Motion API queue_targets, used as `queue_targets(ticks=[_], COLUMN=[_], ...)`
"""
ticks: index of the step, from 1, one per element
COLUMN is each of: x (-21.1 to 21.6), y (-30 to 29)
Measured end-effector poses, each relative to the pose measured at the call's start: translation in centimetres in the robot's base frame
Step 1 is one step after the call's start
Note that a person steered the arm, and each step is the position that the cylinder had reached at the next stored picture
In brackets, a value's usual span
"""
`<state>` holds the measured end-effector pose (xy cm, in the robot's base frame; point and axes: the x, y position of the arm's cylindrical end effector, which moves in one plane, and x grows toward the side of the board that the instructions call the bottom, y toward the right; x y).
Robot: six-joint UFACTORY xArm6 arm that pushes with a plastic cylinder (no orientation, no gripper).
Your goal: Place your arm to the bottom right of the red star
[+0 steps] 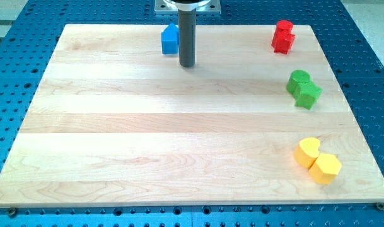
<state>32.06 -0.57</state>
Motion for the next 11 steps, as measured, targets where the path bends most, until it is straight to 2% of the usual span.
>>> queue_targets(ticks=[2,5,7,8,9,11], x=[0.1,3.6,3.2,5.4,1.2,-1.6], y=[0.1,1.0,9.6,10.9,14.2,21.6])
